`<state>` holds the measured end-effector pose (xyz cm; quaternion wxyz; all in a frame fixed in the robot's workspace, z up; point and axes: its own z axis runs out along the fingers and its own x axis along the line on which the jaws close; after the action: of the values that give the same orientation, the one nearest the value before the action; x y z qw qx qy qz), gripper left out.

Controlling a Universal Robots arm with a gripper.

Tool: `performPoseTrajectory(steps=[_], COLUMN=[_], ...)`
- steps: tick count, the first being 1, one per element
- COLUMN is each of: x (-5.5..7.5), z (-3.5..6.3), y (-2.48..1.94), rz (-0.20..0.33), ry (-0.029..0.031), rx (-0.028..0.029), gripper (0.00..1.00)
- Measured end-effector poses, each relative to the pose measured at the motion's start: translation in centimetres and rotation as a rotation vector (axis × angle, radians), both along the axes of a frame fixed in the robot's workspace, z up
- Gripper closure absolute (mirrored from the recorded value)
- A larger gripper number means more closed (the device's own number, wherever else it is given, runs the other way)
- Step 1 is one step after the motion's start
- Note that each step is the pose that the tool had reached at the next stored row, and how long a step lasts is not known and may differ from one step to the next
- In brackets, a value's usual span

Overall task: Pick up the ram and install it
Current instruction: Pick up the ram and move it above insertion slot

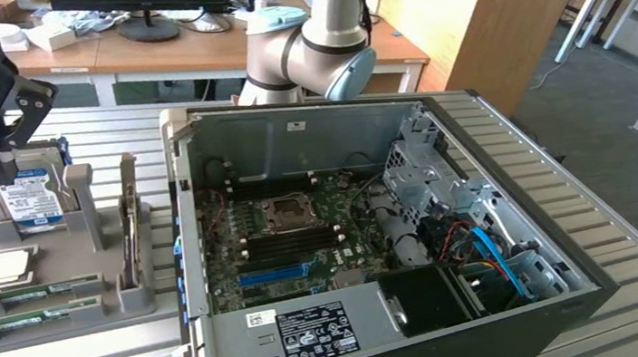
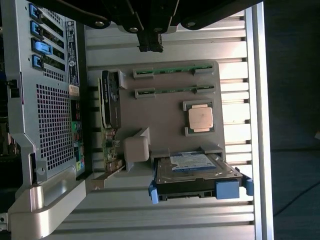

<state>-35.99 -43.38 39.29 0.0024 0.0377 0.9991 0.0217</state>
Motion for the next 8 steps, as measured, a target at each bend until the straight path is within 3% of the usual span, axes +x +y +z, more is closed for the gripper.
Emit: performPoseTrajectory(steps=[8], x=[0.00], z=[0.00], y=[0.00], rz=[0.000], ry=[0.0000], rx=[0.0000], gripper=[0.90])
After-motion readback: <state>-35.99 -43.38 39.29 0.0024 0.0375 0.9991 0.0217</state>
